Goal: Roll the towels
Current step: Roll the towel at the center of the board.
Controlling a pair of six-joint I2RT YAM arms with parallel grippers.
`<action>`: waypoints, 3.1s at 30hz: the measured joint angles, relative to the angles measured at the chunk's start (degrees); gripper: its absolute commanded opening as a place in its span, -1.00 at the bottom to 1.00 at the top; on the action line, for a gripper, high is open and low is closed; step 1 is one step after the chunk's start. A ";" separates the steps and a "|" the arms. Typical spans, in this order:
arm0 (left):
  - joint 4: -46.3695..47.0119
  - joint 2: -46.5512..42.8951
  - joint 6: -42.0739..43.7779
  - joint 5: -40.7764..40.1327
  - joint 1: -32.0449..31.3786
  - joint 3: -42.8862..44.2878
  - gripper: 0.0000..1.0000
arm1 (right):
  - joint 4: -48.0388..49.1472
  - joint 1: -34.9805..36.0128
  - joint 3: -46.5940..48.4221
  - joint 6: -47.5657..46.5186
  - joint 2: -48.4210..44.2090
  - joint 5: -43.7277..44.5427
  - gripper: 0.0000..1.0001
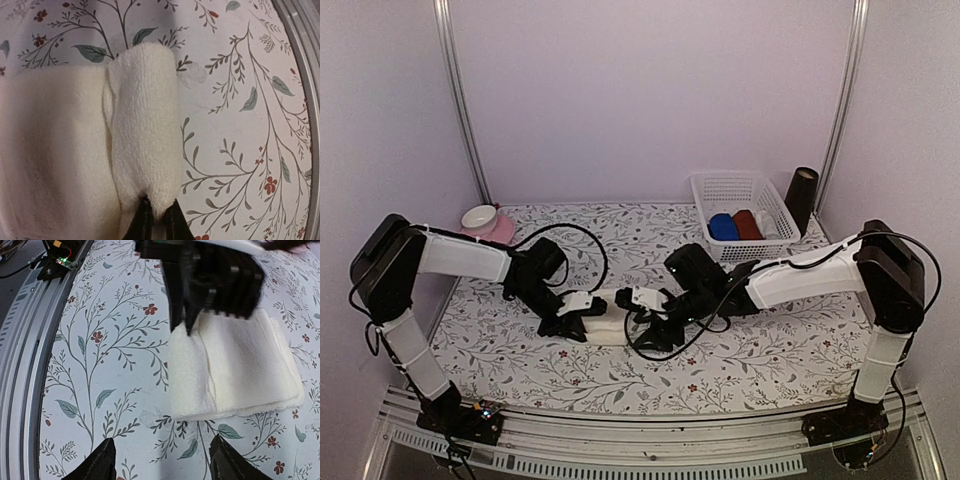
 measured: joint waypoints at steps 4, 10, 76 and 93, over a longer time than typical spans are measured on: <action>-4.55 3.85 -0.26 3.02 1.86 3.89 -0.95 | 4.94 4.28 -2.43 -4.50 0.04 3.72 0.29; -9.51 7.61 -0.39 6.36 3.54 7.78 -0.93 | 9.46 8.15 -0.39 -10.10 2.64 7.63 0.29; 27.98 -27.65 4.26 -2.99 4.85 -27.56 0.35 | -12.28 1.57 26.64 4.81 21.59 1.62 -0.48; 35.74 -23.87 7.85 -8.24 -2.32 -28.35 0.14 | -13.31 -1.40 30.01 8.98 24.33 1.05 -0.26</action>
